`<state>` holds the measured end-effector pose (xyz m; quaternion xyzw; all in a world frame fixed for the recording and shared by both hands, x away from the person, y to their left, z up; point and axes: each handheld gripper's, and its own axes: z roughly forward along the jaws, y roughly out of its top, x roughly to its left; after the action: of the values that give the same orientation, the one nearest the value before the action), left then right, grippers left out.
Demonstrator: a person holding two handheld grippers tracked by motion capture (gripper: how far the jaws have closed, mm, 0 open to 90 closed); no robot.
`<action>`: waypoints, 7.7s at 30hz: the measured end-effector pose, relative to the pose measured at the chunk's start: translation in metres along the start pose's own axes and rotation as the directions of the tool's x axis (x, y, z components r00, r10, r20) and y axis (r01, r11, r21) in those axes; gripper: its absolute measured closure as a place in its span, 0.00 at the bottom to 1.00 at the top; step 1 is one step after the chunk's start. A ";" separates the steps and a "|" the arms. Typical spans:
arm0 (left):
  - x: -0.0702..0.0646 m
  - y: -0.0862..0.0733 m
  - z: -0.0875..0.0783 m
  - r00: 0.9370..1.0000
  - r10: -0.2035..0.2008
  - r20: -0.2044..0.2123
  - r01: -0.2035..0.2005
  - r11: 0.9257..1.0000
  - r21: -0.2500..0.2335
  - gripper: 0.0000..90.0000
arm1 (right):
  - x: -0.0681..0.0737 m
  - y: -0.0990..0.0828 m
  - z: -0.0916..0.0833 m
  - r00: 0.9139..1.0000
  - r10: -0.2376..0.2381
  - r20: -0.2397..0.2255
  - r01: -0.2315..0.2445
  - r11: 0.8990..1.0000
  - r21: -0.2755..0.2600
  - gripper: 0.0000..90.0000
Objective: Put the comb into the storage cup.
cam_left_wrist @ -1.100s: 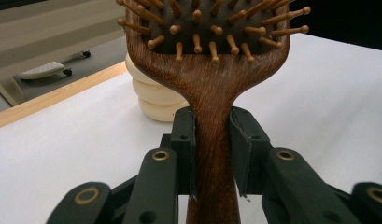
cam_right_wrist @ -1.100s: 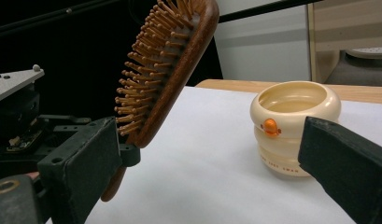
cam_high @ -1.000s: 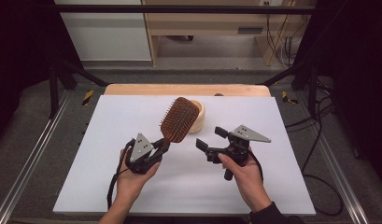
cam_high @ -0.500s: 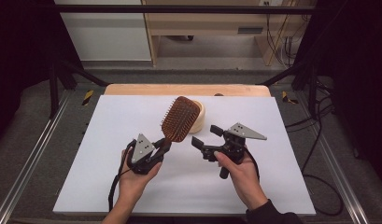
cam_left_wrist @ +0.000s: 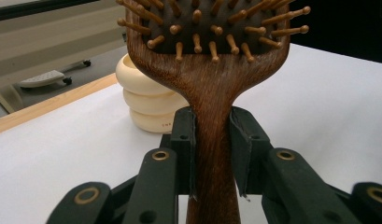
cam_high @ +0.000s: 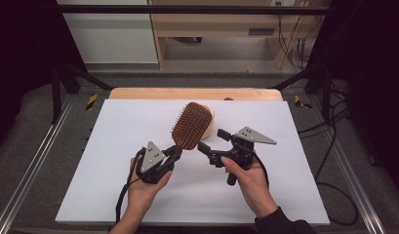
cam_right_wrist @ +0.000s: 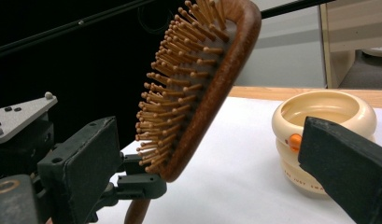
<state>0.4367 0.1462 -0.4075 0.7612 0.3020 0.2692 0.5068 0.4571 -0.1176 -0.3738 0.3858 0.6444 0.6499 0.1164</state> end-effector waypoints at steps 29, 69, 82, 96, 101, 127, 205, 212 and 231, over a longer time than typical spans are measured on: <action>-0.012 -0.005 0.002 1.000 -0.004 0.015 0.005 0.999 -0.032 0.81 | 0.006 0.012 0.012 0.999 0.021 -0.027 -0.021 1.000 -0.009 0.09; -0.021 -0.009 0.001 1.000 0.000 0.010 0.000 0.998 -0.066 0.81 | 0.001 0.031 0.029 0.991 0.095 -0.098 -0.094 0.995 0.022 0.35; -0.020 -0.010 0.003 1.000 -0.009 0.017 0.011 0.998 -0.068 0.81 | -0.003 0.031 0.028 0.978 0.170 -0.118 -0.169 0.986 0.015 0.48; -0.015 -0.012 0.010 0.999 -0.030 0.023 0.031 0.998 -0.057 0.81 | -0.001 0.031 0.031 0.981 0.152 -0.121 -0.151 0.988 0.014 0.57; -0.014 -0.012 0.011 0.998 -0.047 0.031 0.049 0.997 -0.059 0.81 | 0.001 0.033 0.031 0.984 0.132 -0.116 -0.131 0.991 0.017 0.58; 0.034 -0.049 -0.040 0.964 -0.204 -0.169 0.188 0.976 -0.107 0.28 | -0.010 0.050 0.038 0.995 0.091 -0.033 -0.091 0.996 -0.002 0.57; 0.065 -0.076 -0.043 0.933 -0.234 -0.273 0.223 0.972 -0.072 0.04 | -0.041 0.138 0.073 0.987 0.093 0.130 -0.077 0.989 -0.123 0.57; 0.067 -0.077 -0.042 0.931 -0.245 -0.269 0.234 0.970 -0.072 0.04 | -0.048 0.142 0.077 0.985 0.094 0.147 -0.075 0.989 -0.128 0.57; 0.070 -0.078 -0.043 0.928 -0.254 -0.272 0.242 0.967 -0.078 0.03 | -0.056 0.150 0.083 0.983 0.079 0.165 -0.058 0.990 -0.126 0.57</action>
<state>0.4381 0.2476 -0.4582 0.6603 0.4584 0.3142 0.5051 0.6011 -0.1134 -0.2652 0.4540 0.5780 0.6560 0.1715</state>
